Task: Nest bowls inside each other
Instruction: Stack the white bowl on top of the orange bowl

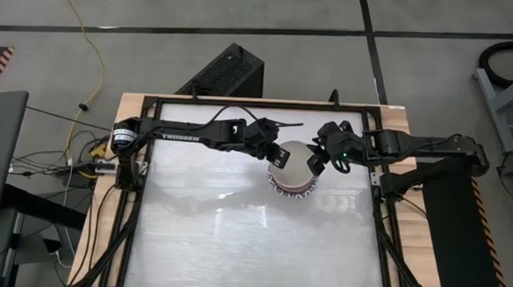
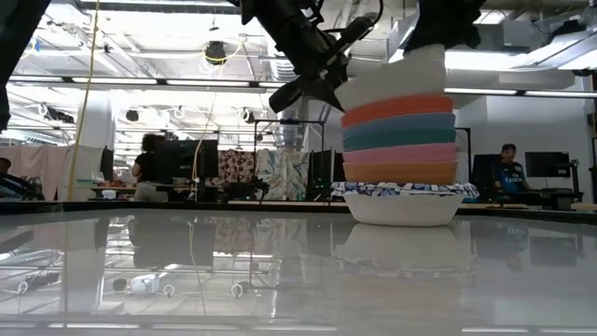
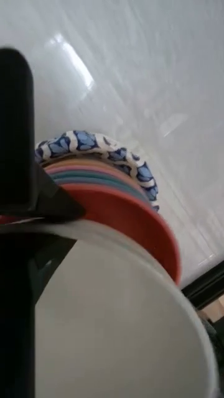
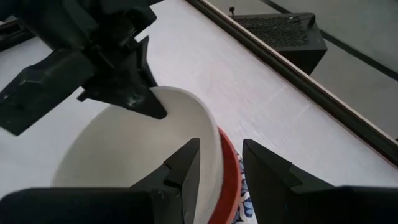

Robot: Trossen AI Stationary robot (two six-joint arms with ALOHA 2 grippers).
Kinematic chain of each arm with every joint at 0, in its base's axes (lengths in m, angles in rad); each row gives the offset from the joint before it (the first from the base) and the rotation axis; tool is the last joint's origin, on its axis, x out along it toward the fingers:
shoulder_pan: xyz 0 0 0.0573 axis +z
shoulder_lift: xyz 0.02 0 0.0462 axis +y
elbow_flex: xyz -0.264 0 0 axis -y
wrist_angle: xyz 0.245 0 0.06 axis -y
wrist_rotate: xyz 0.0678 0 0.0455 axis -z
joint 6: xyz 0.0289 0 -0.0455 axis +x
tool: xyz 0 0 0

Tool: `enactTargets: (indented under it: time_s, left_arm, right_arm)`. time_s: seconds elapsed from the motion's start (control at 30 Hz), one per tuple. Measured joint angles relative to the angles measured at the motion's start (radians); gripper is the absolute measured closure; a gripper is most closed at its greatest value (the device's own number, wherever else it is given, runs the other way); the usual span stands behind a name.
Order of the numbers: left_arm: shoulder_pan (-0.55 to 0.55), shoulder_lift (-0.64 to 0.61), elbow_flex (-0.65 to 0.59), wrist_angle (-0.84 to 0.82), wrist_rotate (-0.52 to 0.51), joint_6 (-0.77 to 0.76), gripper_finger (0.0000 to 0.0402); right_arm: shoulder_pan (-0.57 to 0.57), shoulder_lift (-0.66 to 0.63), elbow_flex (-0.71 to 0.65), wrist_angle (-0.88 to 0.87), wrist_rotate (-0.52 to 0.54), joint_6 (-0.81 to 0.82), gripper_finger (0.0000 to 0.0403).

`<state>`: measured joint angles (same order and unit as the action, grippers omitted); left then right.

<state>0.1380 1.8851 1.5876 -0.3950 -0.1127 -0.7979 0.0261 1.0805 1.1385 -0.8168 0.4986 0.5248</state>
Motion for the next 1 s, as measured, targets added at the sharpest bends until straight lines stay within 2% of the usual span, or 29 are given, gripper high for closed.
enactTargets:
  time_s: [0.27,0.47,0.6,0.83,1.0]
  left_arm:
    - [0.001,0.0,-0.002,0.001,0.036,0.002,0.04]
    - [-0.009,0.0,-0.002,0.004,0.011,0.044,0.0389]
    - [-0.009,0.0,-0.002,0.005,0.012,0.061,0.0359]
    - [-0.008,0.0,0.004,0.04,0.004,0.087,0.0282]
    - [-0.005,0.0,0.006,0.044,0.009,0.088,0.0238]
  right_arm:
    - [0.0,0.006,0.0,0.008,0.0,-0.006,0.0262]
    - [0.0,0.018,0.0,0.041,-0.003,-0.045,0.0262]
    - [0.0,0.021,0.0,0.022,-0.004,-0.044,0.0262]
    - [0.0,0.021,-0.001,0.007,-0.008,-0.045,0.0262]
    - [0.0,0.021,-0.054,0.021,-0.021,-0.043,0.0262]
